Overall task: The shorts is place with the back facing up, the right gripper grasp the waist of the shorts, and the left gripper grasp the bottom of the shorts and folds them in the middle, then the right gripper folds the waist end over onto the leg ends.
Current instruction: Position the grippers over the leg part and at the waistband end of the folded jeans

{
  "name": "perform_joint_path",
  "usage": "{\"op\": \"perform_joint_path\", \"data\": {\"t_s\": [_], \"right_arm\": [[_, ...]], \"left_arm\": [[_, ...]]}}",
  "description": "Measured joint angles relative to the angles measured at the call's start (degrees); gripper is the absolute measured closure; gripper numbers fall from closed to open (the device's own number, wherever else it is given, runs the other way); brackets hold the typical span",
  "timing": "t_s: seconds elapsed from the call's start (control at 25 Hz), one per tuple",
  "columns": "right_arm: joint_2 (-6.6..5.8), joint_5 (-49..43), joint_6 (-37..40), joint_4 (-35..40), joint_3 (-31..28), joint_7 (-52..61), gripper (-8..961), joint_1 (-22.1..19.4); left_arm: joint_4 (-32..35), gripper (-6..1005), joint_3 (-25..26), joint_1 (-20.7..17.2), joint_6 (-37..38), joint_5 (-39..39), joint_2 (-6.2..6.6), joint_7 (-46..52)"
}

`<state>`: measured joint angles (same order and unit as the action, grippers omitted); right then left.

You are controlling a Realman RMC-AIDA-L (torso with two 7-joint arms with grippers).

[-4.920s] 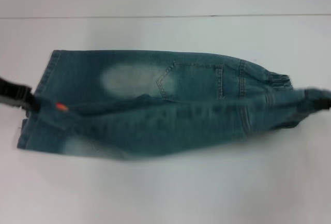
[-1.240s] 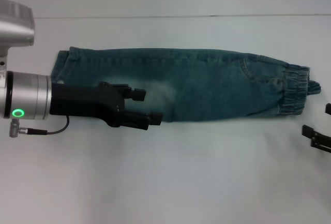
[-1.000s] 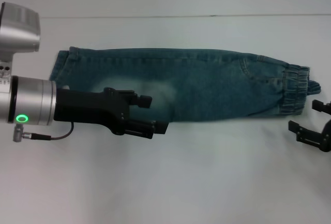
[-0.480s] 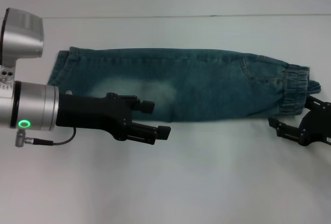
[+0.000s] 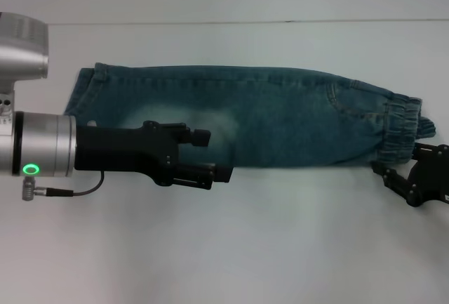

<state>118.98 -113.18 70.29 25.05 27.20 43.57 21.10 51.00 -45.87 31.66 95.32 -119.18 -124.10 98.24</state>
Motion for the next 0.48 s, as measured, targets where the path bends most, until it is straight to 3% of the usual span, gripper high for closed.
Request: {"op": "perform_joint_path", "data": {"t_s": [0.32,0.44,0.48], "right_arm": [[-0.70,-0.03,2.06,0.66,-0.20,0.24,622,-1.34],[-0.94,-0.03,4.06,1.72,-0.31,1.59,687,-2.06],[-0.91,-0.03,4.91,2.68,-0.31,2.57,753,-2.44]], "left_arm": [[-1.95,78,-0.13,0.14,-0.94,1.84,-0.23,-1.36],[-6.86,94,-0.70,0.87,-3.75,4.84,-0.28,-6.51],[-9.12,99,-0.78,1.39,-5.16,5.96,-0.28,-8.84]]}}
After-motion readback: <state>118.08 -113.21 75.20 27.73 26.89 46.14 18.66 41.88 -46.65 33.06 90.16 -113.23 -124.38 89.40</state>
